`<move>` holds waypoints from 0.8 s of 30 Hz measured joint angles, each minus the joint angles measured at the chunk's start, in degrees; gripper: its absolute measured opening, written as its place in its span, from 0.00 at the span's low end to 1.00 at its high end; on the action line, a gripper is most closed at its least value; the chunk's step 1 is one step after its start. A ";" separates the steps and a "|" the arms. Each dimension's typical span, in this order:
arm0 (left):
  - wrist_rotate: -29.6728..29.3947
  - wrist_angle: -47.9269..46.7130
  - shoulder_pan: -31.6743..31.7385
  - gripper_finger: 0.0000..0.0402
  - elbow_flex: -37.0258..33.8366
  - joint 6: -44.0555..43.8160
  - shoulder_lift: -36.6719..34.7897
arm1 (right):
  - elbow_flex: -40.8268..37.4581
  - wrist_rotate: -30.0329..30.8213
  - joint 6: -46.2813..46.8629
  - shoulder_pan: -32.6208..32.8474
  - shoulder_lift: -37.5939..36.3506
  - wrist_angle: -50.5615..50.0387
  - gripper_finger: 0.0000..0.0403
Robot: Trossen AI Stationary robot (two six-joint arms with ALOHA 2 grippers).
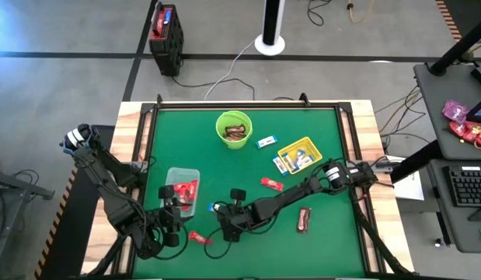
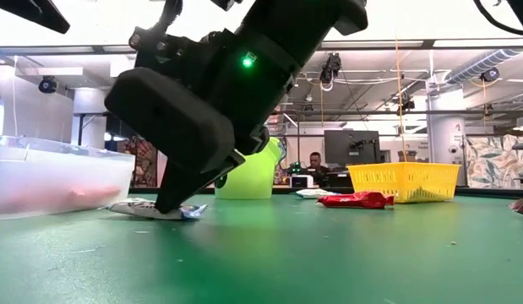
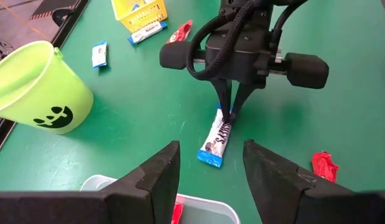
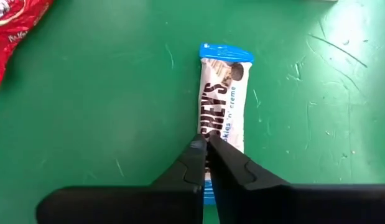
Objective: Sort candy by brand, put in halloween buckets
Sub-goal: Put the white chocolate bar into the yellow bin
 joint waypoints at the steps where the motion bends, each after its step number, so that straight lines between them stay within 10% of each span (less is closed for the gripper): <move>1: 0.00 0.01 0.01 0.40 0.00 0.00 0.00 | 0.01 -0.38 0.29 0.00 0.00 -0.01 0.02; 24: 0.00 0.15 -0.01 0.40 -0.36 -0.02 0.00 | -0.19 2.83 3.33 0.81 -8.81 -12.55 0.02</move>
